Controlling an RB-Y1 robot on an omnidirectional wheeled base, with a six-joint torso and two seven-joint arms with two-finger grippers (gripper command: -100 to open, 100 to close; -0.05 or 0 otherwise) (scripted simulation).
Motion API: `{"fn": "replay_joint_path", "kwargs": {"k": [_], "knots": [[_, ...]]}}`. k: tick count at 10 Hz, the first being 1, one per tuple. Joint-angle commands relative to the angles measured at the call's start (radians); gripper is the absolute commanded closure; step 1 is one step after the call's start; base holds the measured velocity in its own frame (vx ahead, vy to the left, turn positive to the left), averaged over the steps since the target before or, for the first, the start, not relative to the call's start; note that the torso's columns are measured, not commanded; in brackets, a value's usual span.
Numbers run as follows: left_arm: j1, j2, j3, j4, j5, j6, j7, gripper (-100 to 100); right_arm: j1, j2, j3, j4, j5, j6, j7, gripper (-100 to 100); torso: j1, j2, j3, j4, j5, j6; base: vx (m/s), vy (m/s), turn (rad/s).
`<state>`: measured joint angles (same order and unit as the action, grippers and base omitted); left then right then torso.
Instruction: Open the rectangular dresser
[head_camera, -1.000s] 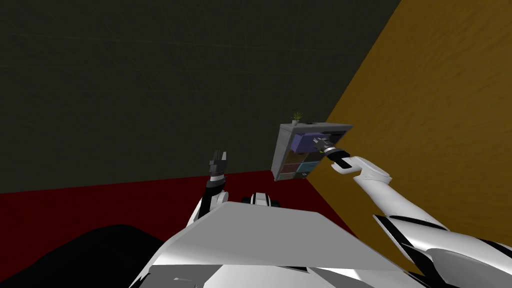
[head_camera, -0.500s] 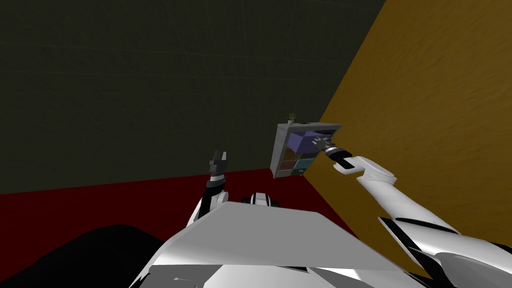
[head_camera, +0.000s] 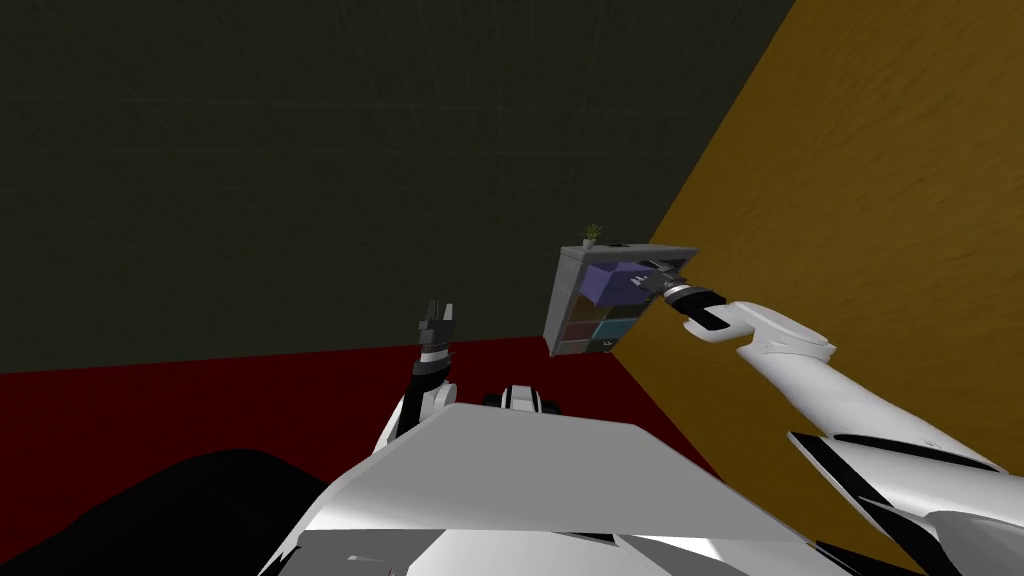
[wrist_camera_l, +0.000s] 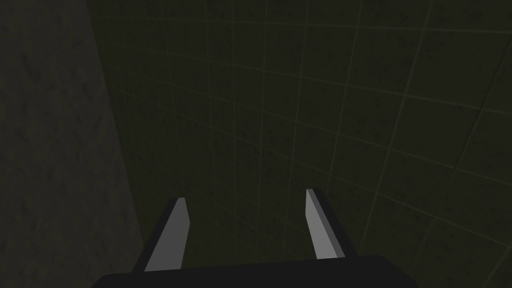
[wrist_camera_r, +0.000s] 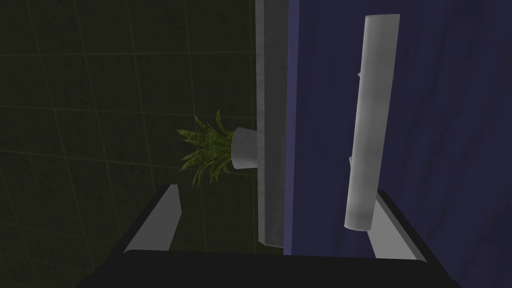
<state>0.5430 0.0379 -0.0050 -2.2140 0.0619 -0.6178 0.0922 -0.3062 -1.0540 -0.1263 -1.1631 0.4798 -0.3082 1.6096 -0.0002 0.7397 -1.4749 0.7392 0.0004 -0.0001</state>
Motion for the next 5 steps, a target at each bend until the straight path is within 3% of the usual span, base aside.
{"fn": "replay_joint_path", "kwargs": {"k": [1, 2, 5], "knots": [[0.0, 0.0, 0.0, 0.0, 0.0, 0.0, 0.0, 0, -0.002, -0.016, 0.006, 0.002, -0.002, 0.005, -0.014, -100, 0.001, 0.002, 0.001, 0.002, 0.001, 0.001, -0.005, 0.005, 0.01], [0.0, 0.0, 0.0, 0.0, 0.0, 0.0, 0.0, 0, -0.001, -0.017, 0.007, 0.002, -0.002, 0.007, -0.017, 0, 0.001, 0.002, 0.001, 0.001, 0.001, 0.001, 0.0, 0.0, 0.0], [0.0, 0.0, 0.0, 0.0, 0.0, 0.0, 0.0, 0, 0.001, -0.015, 0.009, 0.004, -0.001, 0.007, -0.017, 0, 0.002, 0.0, 0.0, 0.0, 0.001, 0.0, 0.0, 0.0, 0.0]]}}
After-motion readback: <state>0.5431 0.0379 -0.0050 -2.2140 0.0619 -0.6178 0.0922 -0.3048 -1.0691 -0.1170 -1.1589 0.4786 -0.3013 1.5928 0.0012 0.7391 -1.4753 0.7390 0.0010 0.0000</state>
